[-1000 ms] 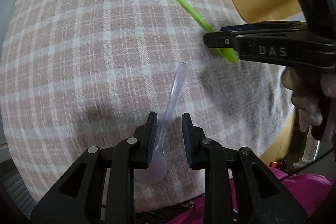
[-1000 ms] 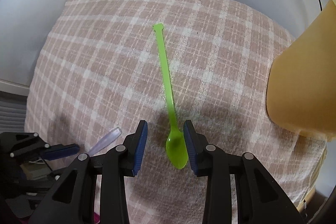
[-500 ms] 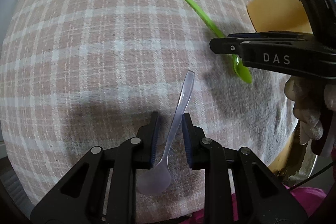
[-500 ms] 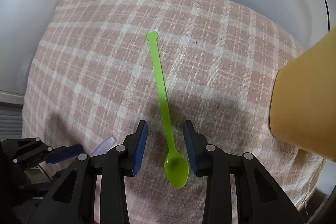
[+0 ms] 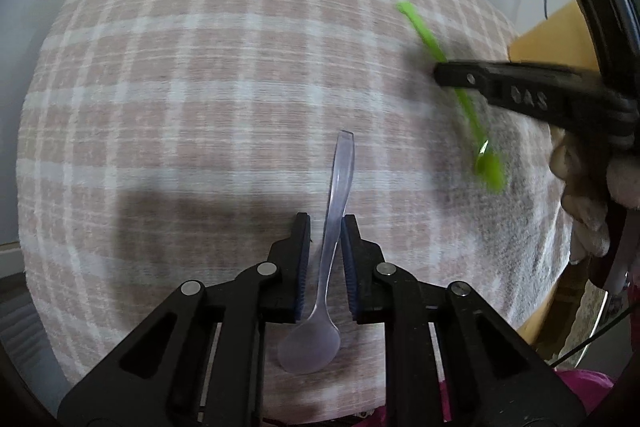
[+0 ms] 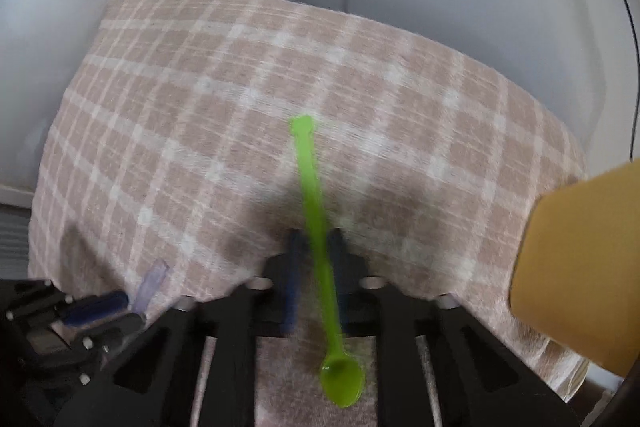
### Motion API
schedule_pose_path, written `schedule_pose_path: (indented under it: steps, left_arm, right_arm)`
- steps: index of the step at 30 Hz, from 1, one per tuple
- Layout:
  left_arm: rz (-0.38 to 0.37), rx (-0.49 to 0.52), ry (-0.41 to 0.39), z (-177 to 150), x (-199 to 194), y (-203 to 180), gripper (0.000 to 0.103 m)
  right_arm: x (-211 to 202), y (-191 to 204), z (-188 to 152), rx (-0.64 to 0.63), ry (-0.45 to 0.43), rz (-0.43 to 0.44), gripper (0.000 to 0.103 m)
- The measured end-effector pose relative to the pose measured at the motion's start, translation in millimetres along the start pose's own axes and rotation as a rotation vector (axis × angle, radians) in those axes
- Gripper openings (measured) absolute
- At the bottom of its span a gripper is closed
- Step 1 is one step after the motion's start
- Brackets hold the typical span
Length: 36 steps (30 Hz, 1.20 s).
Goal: Organize utensils
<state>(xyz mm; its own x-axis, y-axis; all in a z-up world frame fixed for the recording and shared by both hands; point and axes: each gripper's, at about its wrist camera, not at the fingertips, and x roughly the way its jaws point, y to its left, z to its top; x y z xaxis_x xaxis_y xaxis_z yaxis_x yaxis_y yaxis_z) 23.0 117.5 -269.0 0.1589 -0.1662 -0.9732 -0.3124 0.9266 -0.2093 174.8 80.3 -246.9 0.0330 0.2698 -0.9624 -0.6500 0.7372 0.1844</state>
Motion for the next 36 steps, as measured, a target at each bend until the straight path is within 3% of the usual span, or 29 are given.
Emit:
schedule_pose_path:
  steps: [9,12,19,22,26,29,36]
  left_arm:
    - [-0.002,-0.065,-0.015,14.2,-23.9,77.4,0.015]
    - [-0.016,-0.085,-0.013,20.0,-30.6,91.9,0.014]
    - [-0.025,-0.094,-0.019,51.0,-28.5,85.2,0.013]
    - [-0.037,-0.084,-0.023,61.1,-28.7,80.6,0.014]
    - [-0.072,-0.062,-0.023,64.6,-44.0,71.2,0.014]
    - [-0.057,-0.043,-0.039,61.5,-63.9,71.0,0.014]
    - [-0.019,-0.14,-0.019,11.7,-80.3,128.1,0.014]
  right_arm:
    - [9.7,53.9,-1.4,-0.214,0.016,0.116,0.006]
    - [12.5,45.0,3.5,-0.116,0.041,0.145,0.006]
    - [21.5,11.3,-8.2,0.313,0.094,0.216,0.006]
    - [22.7,16.2,-10.1,0.357,0.103,0.239,0.006]
    - [12.4,27.6,-13.2,0.271,0.083,0.266,0.007]
    - [8.3,25.1,-22.6,0.213,0.095,0.272,0.007]
    - [36.2,41.5,-52.2,0.035,0.222,0.267,0.007]
